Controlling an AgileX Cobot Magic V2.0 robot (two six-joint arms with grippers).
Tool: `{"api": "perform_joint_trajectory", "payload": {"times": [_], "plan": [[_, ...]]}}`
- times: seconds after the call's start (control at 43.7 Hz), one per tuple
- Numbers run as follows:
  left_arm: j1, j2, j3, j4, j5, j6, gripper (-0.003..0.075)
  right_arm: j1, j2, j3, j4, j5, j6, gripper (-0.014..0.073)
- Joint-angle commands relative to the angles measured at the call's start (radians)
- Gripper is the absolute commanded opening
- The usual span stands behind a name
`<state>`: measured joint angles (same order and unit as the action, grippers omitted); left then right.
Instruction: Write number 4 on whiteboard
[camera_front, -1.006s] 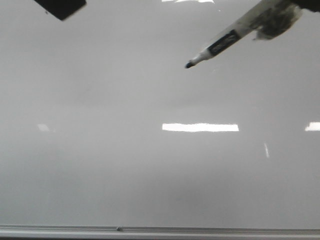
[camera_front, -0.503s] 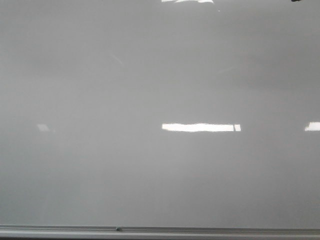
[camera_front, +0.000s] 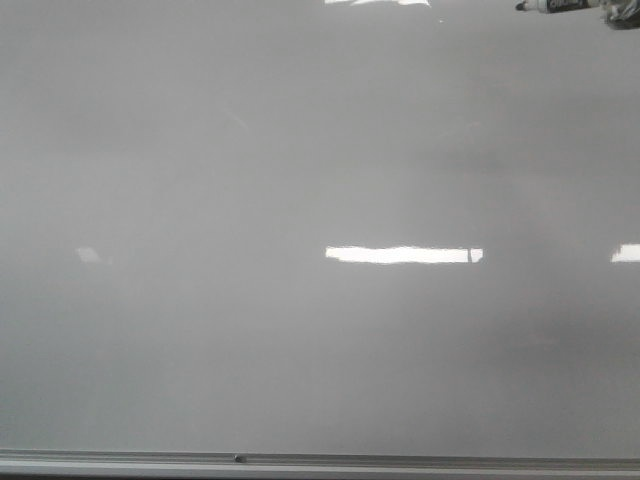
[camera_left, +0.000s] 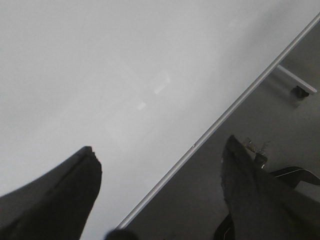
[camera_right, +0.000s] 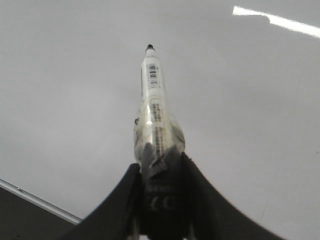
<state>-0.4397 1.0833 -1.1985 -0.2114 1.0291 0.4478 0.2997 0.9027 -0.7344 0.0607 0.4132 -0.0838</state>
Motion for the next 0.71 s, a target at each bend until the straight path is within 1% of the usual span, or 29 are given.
{"api": "perform_joint_trajectory", "payload": {"times": [0.0, 0.137, 0.297, 0.549, 0.686], "plan": [[0.002, -0.019, -0.027, -0.018, -0.055, -0.015, 0.0493, -0.007, 0.050, -0.056, 0.009, -0.114, 0.004, -0.0069], [0.002, -0.019, -0.027, -0.018, -0.055, -0.015, 0.0493, -0.013, 0.123, -0.118, 0.009, -0.137, 0.004, -0.0069], [0.002, -0.019, -0.027, -0.018, -0.055, -0.015, 0.0493, -0.072, 0.179, -0.170, 0.010, -0.135, 0.004, -0.0069], [0.002, -0.019, -0.027, -0.020, -0.055, -0.015, 0.0493, -0.075, 0.227, -0.180, 0.010, -0.198, 0.003, -0.0071], [0.002, -0.019, -0.027, -0.020, -0.055, -0.015, 0.0493, -0.075, 0.265, -0.180, 0.010, -0.198, 0.003, -0.0071]]}}
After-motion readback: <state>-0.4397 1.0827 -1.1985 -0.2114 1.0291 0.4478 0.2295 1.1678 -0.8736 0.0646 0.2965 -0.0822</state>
